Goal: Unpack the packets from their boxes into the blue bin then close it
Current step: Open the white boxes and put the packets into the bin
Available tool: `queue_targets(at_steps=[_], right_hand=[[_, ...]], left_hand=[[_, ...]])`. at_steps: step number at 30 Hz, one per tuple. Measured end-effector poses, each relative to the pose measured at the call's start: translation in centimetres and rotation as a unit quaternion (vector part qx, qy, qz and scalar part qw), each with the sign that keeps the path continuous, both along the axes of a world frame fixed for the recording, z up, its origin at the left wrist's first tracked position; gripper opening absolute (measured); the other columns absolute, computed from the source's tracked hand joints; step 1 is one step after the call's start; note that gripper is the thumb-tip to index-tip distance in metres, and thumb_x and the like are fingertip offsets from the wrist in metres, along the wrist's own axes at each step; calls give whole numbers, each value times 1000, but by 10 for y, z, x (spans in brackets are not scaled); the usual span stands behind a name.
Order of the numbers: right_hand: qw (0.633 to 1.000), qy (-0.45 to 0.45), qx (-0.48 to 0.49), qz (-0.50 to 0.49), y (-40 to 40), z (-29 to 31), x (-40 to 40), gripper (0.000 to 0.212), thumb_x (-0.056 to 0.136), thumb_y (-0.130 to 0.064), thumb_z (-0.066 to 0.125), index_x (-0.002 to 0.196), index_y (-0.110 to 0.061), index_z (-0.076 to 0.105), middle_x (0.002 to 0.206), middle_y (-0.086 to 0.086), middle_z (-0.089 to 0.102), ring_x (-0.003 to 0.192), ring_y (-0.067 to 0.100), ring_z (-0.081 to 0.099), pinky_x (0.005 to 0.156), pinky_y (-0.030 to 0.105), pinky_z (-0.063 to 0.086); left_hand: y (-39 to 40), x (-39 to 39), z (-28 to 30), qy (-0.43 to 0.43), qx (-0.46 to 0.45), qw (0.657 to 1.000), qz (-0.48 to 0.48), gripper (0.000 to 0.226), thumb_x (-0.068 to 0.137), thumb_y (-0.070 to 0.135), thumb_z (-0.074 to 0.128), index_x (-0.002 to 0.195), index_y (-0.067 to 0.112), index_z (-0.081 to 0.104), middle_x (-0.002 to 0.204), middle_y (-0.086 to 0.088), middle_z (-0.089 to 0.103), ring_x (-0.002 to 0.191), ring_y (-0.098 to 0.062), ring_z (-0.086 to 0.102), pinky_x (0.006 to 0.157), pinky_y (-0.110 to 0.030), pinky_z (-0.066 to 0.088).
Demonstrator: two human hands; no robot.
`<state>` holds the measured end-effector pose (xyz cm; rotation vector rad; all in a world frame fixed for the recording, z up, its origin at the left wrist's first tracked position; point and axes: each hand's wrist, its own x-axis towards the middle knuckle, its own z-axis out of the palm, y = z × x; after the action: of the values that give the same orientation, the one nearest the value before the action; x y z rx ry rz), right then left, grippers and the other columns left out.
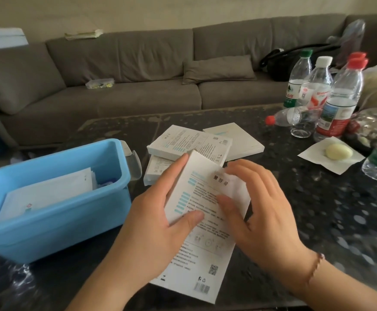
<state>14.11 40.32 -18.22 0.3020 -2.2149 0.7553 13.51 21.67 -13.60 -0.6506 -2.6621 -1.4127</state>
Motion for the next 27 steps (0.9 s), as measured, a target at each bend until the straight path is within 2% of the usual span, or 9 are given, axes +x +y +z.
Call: queue_targets(at_steps=[3,7,9,11,13,16,18,23,27], right_hand=[[998,56,14,-40,-2,-7,0,23,88,-32,65,103,-17,73,130,1,61,111,22,59,80,42,53],[995,77,41,-40,-9,-11,1,16,86,-35,72,90,-21,80,130,2,63,115,27,60,87,44,50],[995,80,39,-47,-12,-10,1,12,84,-32,74,85,-22,80,128,1,64,116,29,60,88,46,49],[994,81,39,-57,-12,-7,1,9,83,-29,75,82,-22,79,127,0,65,116,31,59,87,48,49],[991,84,69,-73,-12,-4,2,10,85,-28,73,82,-20,78,126,1,65,118,34,58,88,46,48],[986,79,113,-95,-15,-4,3,15,90,-27,64,87,-16,73,125,5,64,121,35,52,88,44,43],[984,66,129,-104,-19,-5,2,16,92,-25,60,90,-13,70,125,8,61,123,34,49,88,44,42],[984,33,139,-108,-21,-5,1,16,93,-24,56,90,-12,66,123,5,58,120,29,50,88,42,43],[992,3,99,-77,-17,-5,-1,16,96,-26,50,93,-16,61,119,-2,58,112,20,53,86,38,48]], left_hand=[[-2,0,-3,3,-2,1000,17,89,78,35,77,129,78,18,112,55,44,102,35,41,60,-5,49],[-4,1,-7,8,6,1000,29,87,78,36,75,134,73,19,130,40,47,110,15,52,76,-18,58],[-3,2,-6,13,-3,1000,25,87,78,39,74,130,76,16,124,46,44,107,19,50,76,-16,56],[-1,3,-4,13,-14,1000,22,88,78,40,74,127,80,12,113,54,41,102,24,47,74,-14,56],[0,4,-4,16,-17,999,23,88,78,41,73,129,78,12,111,54,40,106,20,49,79,-18,58],[1,5,-4,19,-16,999,33,89,78,40,73,135,73,14,122,44,46,116,7,54,89,-31,59],[1,6,-3,18,-21,999,41,90,78,41,73,137,71,13,131,38,46,118,3,55,88,-33,59],[0,5,-6,13,-25,999,35,90,79,40,73,137,72,12,126,41,45,110,10,55,82,-26,60],[-3,2,-8,3,-16,999,36,86,78,38,75,126,78,16,114,50,42,101,24,49,68,-8,53]])
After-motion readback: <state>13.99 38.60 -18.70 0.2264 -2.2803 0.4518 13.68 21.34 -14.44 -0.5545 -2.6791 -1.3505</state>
